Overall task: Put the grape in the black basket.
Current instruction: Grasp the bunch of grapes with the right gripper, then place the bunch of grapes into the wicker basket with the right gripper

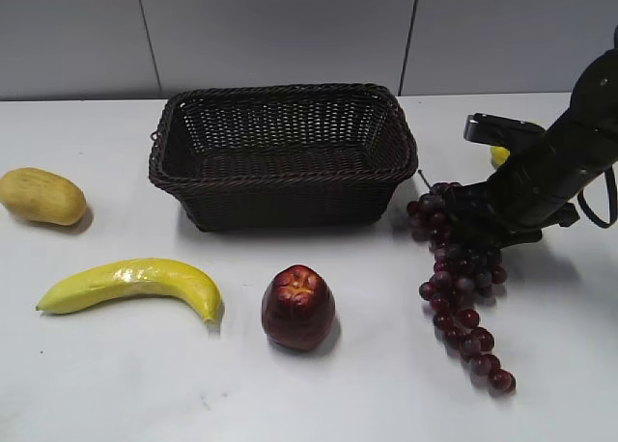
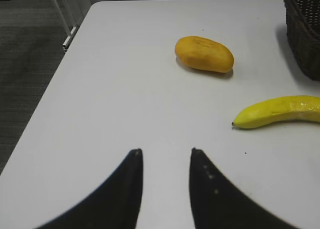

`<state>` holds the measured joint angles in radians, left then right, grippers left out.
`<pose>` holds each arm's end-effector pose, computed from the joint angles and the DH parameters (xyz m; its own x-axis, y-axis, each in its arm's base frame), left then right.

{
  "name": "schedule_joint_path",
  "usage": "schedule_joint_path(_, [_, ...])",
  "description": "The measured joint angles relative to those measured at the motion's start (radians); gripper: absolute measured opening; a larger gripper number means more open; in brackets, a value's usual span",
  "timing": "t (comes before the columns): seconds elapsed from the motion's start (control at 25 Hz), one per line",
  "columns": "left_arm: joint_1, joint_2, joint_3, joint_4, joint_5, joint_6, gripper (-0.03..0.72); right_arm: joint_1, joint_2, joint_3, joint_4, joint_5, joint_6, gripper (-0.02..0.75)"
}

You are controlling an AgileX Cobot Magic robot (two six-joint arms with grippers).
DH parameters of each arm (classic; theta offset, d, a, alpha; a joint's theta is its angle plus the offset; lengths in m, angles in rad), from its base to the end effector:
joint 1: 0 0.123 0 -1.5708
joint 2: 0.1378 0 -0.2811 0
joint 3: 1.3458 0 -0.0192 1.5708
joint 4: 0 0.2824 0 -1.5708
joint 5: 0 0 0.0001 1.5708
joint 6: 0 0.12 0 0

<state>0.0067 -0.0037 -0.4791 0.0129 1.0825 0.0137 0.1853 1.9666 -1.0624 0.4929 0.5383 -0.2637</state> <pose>0.0533 0.0017 0.2702 -0.4906 0.0165 -0.8713 -0.0069 0.9997 0.0228 0.3693 0.0989 0.0600 -0.9746 -0.0173 -0.2233 -0.0800 0.9581 0.2751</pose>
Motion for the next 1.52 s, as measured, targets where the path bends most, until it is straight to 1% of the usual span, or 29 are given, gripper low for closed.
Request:
schedule_joint_path(0.4, [0.0,0.0,0.0,0.0,0.0,0.001,0.237,0.0,-0.027,0.001,-0.007,0.019,0.0,0.279])
schedule_joint_path(0.72, [0.0,0.0,0.0,0.0,0.0,0.001,0.237,0.0,-0.295,-0.021,-0.009,0.099,0.0,0.268])
schedule_joint_path(0.84, [0.0,0.0,0.0,0.0,0.0,0.001,0.237,0.002,-0.385,-0.077,-0.007,0.106,0.0,0.259])
schedule_joint_path(1.04, [0.0,0.0,0.0,0.0,0.0,0.001,0.237,0.003,-0.434,-0.25,0.015,0.136,-0.004,0.259])
schedule_joint_path(1.16, [0.0,0.0,0.0,0.0,0.0,0.001,0.237,0.005,-0.434,-0.338,0.074,0.131,-0.046,0.258])
schedule_joint_path(1.36, [0.0,0.0,0.0,0.0,0.0,0.001,0.237,0.014,-0.399,-0.466,0.212,0.112,-0.12,0.256])
schedule_joint_path(1.44, [0.0,0.0,0.0,0.0,0.0,0.001,0.237,0.037,-0.369,-0.497,0.23,0.095,-0.15,0.256])
schedule_joint_path(1.52, [0.0,0.0,0.0,0.0,0.0,0.001,0.237,0.08,-0.335,-0.522,0.237,0.069,-0.184,0.256])
